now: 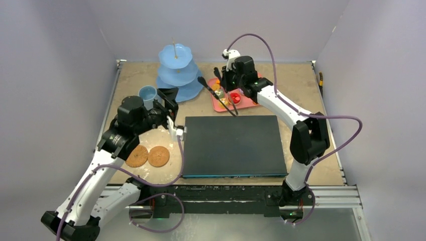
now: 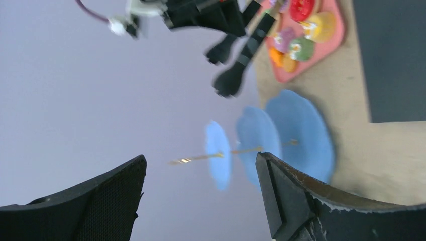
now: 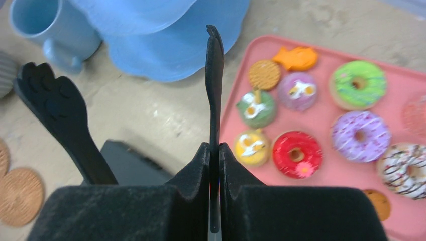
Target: Serve the afternoon tea
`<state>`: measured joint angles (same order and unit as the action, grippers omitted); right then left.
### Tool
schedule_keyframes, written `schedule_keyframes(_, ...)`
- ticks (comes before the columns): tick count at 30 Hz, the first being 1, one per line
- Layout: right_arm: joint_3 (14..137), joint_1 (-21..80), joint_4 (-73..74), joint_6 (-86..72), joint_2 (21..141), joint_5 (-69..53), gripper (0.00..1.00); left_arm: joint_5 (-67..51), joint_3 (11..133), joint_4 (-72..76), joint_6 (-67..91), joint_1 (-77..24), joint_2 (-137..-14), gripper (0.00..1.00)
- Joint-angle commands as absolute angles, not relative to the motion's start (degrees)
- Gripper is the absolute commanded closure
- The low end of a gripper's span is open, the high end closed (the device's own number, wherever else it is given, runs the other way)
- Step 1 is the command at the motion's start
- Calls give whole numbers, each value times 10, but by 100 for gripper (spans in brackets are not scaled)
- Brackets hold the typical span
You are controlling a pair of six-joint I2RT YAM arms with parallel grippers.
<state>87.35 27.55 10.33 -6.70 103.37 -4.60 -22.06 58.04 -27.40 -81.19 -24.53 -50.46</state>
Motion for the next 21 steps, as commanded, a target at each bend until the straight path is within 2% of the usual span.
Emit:
schedule_keyframes(1,910,294,187,-98,990,-85,100,-313,517,-127,-1030,-249,-504,20)
schedule_keyframes(7,912,318,216,-94,951,-84,100,-333,498,-134,-1138,-254,-524,20)
schedule_keyframes(12,915,336,243,-87,933,-79,100,-334,525,-148,-1157,-261,-553,18)
schedule_keyframes(21,936,371,285,-94,930,-83,100,-329,527,-79,-1152,-294,-589,17)
